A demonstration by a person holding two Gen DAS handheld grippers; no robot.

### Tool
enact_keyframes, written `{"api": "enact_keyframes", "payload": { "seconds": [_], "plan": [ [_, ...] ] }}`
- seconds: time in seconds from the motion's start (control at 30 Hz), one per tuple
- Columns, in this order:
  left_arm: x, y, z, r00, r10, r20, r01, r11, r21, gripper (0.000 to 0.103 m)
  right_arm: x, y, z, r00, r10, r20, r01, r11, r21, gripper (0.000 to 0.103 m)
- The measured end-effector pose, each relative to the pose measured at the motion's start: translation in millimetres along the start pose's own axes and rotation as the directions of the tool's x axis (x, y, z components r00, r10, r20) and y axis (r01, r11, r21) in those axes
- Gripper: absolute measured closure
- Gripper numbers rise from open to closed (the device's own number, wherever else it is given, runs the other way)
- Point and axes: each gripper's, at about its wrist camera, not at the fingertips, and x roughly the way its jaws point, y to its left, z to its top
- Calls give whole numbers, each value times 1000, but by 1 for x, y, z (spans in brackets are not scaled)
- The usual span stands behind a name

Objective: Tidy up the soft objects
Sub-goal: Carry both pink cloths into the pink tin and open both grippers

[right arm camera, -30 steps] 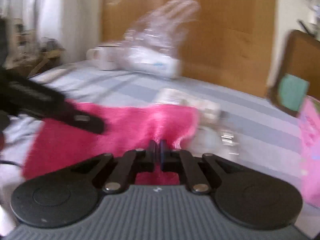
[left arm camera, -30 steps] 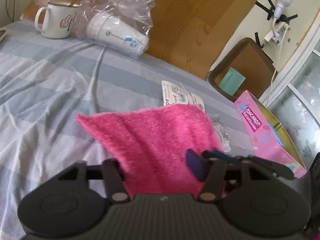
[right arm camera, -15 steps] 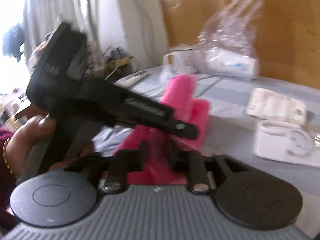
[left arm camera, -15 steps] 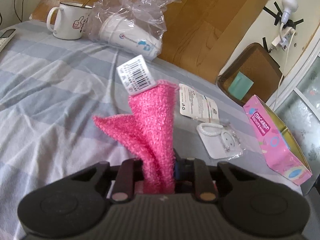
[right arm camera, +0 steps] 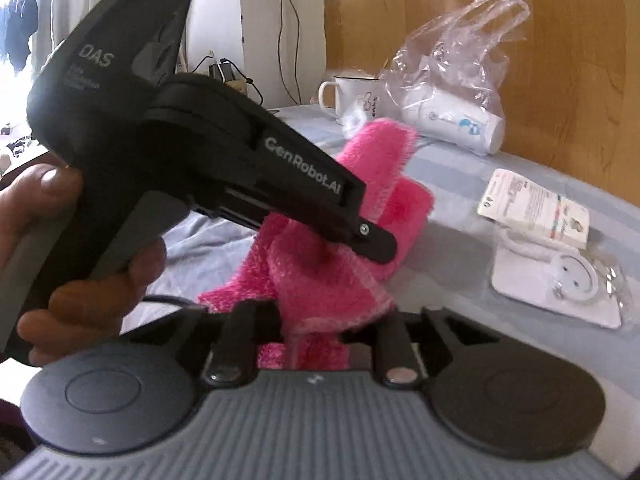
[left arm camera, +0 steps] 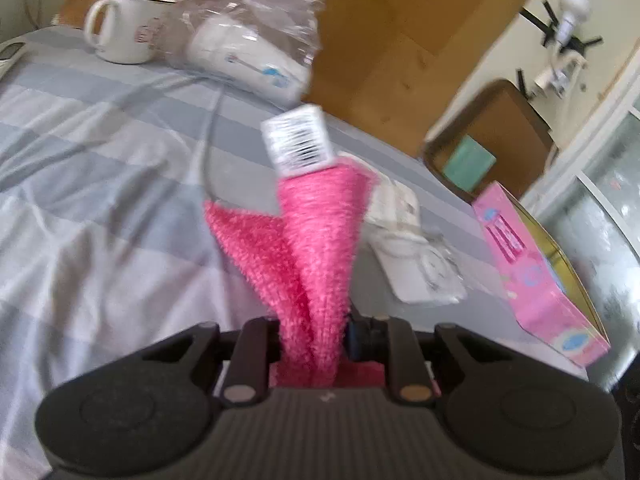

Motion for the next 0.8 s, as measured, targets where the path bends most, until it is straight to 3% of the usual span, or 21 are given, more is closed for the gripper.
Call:
{"api": "enact_keyframes", "payload": {
  "seconds": [0.23,0.37,0.43,0.57,0.8],
  "plan": [
    [13,-45,-13,995,-69,-72,75,993,89,86,-53,-23,-37,988,-145,51,145,989,-7,84],
    [36,-93,-23,985,-109,-137,134,973,189,86,-82,-45,-56,963,-254,86,249,966,64,84],
    [47,-118,-25,979,-122,-162,159,958,240,86,-98,-57,-62,940,-320,118,311,946,91,84],
    [64,-183,-20,970,-157,-183,215,907,363,85,-131,-82,-64,870,-448,206,424,893,152,84],
    [95,-298,4,955,-239,-175,296,788,540,83,-177,-151,-55,717,-638,281,594,770,234,84]
  ]
}}
